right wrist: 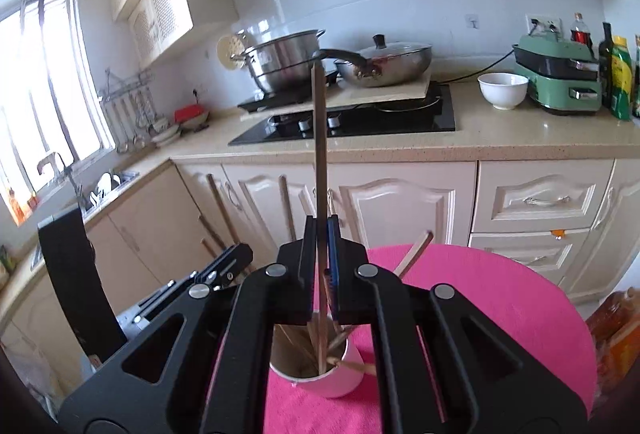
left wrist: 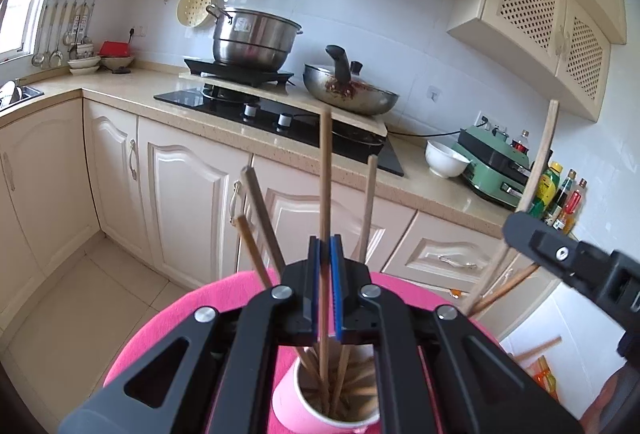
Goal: Organize utensils
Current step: 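Carry the chopstick over the pink cup and release it with the left gripper, then lower the left gripper back to the loose chopsticks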
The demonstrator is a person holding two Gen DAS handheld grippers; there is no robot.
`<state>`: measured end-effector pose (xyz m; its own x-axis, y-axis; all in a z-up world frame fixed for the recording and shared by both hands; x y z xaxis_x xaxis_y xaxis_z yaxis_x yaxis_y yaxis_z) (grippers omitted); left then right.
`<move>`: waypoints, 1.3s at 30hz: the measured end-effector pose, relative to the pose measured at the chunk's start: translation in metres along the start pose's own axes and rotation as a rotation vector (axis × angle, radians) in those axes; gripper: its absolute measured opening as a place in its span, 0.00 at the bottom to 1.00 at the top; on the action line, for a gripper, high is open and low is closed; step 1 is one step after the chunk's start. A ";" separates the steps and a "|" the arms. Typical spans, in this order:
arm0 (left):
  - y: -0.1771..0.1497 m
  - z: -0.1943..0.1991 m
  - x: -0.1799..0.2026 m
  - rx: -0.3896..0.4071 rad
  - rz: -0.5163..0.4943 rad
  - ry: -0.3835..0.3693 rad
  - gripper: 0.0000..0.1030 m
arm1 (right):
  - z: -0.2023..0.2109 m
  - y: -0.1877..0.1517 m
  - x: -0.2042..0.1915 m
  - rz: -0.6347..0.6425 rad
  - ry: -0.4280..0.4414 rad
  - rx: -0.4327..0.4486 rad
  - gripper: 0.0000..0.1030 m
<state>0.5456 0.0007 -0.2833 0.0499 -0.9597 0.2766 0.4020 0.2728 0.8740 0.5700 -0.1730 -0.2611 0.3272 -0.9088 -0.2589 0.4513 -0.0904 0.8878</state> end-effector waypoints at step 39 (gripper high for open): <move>-0.147 0.033 0.057 -0.589 -0.056 -0.029 0.24 | 0.088 -0.082 0.095 -0.080 -0.154 -0.260 0.08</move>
Point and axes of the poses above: each gripper's, at about its wrist camera, not at the fingertips, and z roughly against the way its jaws point, x to its right, y to its top, the point moved 6 cm from there along -z, roughly the way its jaws point, and after that the axes turned 3 degrees about x, right-handed, at the moved point
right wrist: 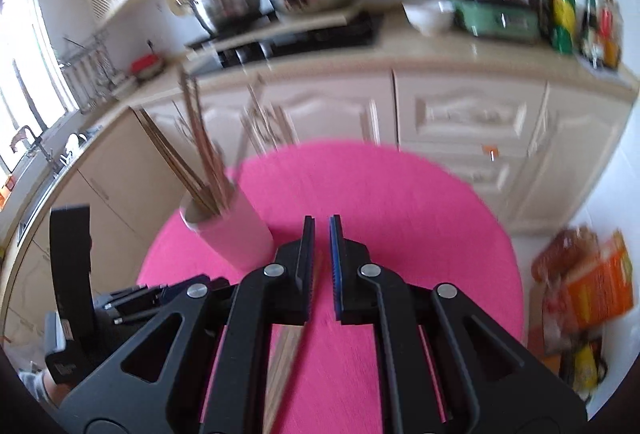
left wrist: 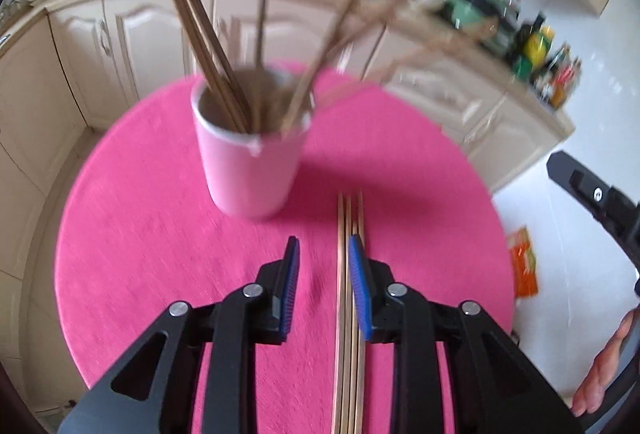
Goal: Organize utensils
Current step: 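Lower the left gripper back to the loose chopsticks, then grasp another chopstick with the left gripper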
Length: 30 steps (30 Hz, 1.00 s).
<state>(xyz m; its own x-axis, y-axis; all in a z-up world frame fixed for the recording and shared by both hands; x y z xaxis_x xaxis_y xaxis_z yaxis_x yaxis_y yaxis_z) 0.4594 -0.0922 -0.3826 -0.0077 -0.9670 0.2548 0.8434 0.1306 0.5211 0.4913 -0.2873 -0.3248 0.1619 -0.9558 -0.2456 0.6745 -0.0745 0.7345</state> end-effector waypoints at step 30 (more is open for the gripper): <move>-0.034 -0.090 0.041 -0.271 -0.252 0.159 0.24 | -0.050 -0.077 0.039 -0.113 -0.003 -0.269 0.08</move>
Point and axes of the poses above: each gripper's, at about its wrist camera, not at the fingertips, and z roughly against the way its jaws point, x to its right, y to its top, the point moved 6 cm from there along -z, roughly the way its jaws point, and after that the axes turned 3 degrees about x, right-handed, at the moved point
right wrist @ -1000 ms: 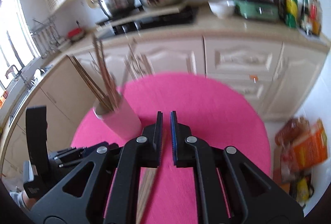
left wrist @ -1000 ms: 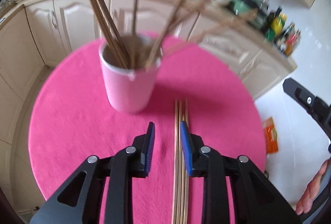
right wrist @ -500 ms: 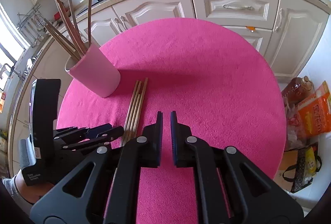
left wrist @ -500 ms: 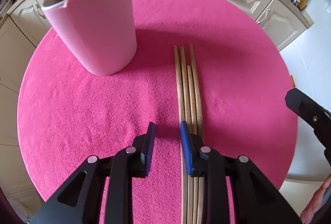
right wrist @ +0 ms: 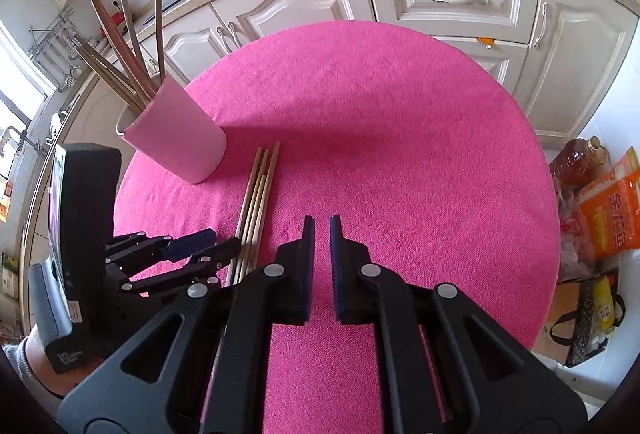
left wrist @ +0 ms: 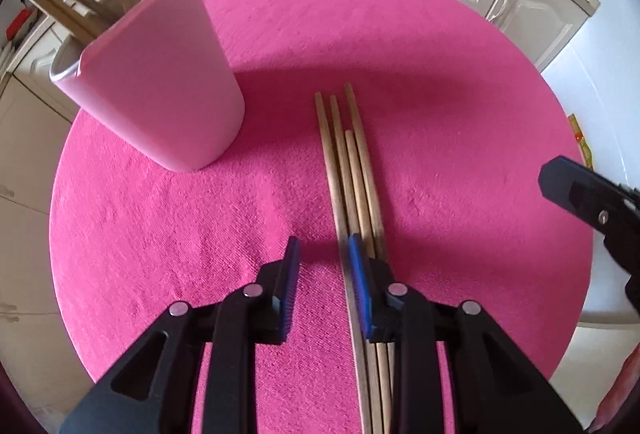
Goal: Organize utensils
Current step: 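Grasp another chopstick with the left gripper, then lift the chopstick over the cup and open the left gripper to drop it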
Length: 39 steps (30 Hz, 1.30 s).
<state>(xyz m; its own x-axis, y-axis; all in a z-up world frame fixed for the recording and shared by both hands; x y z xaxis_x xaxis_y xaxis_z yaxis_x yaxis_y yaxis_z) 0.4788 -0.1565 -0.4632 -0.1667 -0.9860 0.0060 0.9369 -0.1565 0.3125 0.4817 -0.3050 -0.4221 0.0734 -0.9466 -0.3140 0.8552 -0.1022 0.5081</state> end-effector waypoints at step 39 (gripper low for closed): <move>-0.047 0.034 -0.088 -0.016 0.168 -0.160 0.06 | -0.078 -0.023 -0.060 -0.017 -0.058 -0.307 0.08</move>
Point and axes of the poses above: each gripper's, at about its wrist camera, not at the fingertips, and z roughly against the way its jaws point, x to its right, y to its top, the point moved 6 cm from there along -z, roughly the way its jaws point, and after that the axes turned 3 degrees about x, right-handed, at the moved point
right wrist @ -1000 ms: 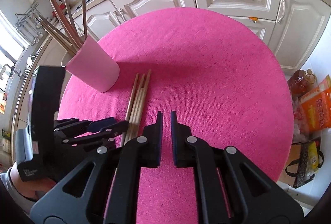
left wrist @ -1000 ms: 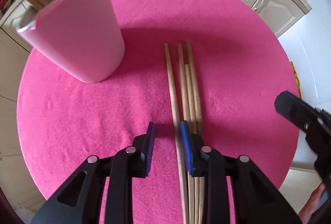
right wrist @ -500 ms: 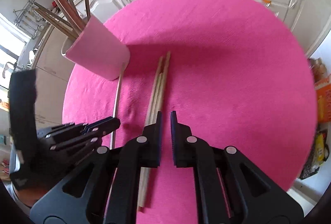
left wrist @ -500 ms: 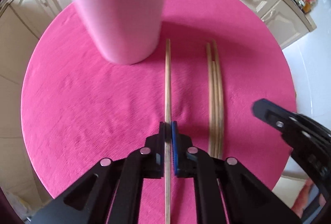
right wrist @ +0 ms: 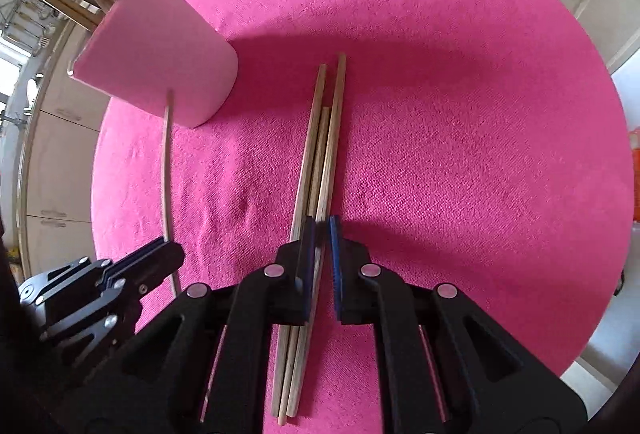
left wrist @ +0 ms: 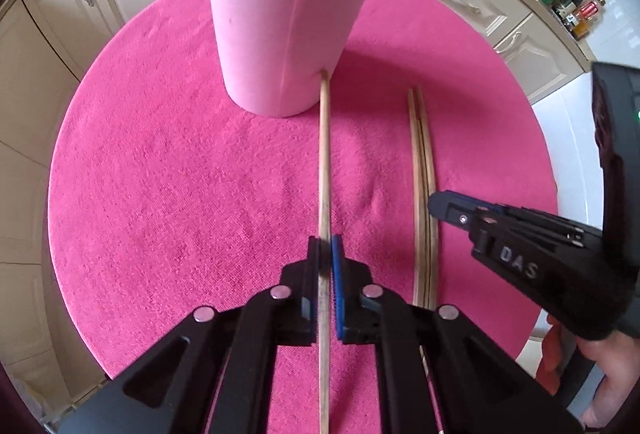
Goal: Organize utensils
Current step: 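Lift the chopstick over the cup and open the left gripper to drop it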
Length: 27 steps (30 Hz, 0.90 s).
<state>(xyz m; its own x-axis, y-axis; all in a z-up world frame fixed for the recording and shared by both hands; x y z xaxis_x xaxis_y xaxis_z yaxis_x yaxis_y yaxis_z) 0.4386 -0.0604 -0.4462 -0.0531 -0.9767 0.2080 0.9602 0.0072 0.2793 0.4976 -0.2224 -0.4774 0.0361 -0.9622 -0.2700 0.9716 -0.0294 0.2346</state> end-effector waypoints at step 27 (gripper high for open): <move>-0.020 0.037 -0.003 0.039 -0.036 -0.033 0.06 | -0.017 0.033 0.000 -0.017 -0.107 -0.108 0.10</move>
<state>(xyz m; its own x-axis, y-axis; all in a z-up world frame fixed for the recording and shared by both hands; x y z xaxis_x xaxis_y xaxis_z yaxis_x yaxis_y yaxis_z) 0.4092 -0.0501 -0.4177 -0.0972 -0.9689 0.2277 0.9462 -0.0190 0.3230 0.5333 -0.2186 -0.4854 -0.0004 -0.9854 -0.1705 0.9915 -0.0225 0.1278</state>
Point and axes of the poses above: each gripper's, at about its wrist camera, not at the fingertips, and z roughly against the way its jaws point, x to its right, y to its top, the point moved 6 cm from there along -z, roughly the way its jaws point, and after that the axes turned 3 degrees about x, right-handed, at the moved point
